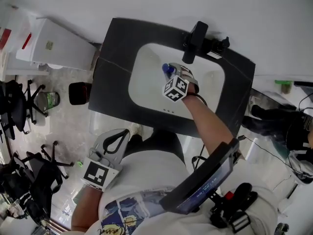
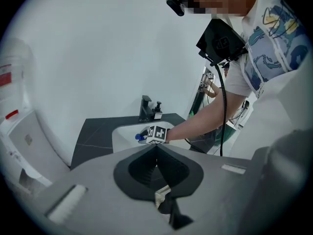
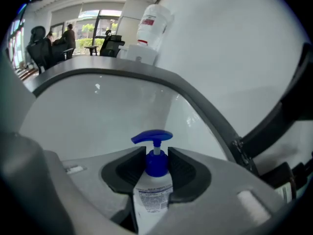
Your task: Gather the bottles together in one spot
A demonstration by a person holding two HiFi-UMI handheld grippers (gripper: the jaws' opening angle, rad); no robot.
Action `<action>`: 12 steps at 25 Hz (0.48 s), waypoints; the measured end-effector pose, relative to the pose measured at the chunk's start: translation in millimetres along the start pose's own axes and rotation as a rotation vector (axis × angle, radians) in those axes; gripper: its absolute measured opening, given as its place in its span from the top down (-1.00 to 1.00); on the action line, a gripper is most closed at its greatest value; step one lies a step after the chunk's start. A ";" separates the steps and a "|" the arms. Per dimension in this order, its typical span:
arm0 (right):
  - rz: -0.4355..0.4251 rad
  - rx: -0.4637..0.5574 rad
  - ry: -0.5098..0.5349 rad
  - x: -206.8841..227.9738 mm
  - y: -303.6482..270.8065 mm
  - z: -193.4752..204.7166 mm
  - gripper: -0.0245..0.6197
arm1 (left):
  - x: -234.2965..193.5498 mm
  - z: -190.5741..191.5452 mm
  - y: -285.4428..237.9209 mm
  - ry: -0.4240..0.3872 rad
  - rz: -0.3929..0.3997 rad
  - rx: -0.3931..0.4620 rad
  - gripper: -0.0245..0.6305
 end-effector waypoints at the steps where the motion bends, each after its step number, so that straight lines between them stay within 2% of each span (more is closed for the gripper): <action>1: 0.012 0.012 -0.036 3.4 6.1 -0.2 0.50 | 1.9 -2.2 -2.7 -0.012 0.016 0.000 0.92; 12: 0.130 0.119 -0.429 44.0 92.9 30.4 0.51 | 32.9 -19.9 -33.5 -0.140 0.196 -0.003 0.92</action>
Point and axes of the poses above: the fingertips, and each gripper's own axes: y backward along the fingers, x to its right, z out of its underside, the point moved 1 cm from there along y, backward along the fingers, and after that the axes turned 7 degrees about -y, right-handed, at the moved point
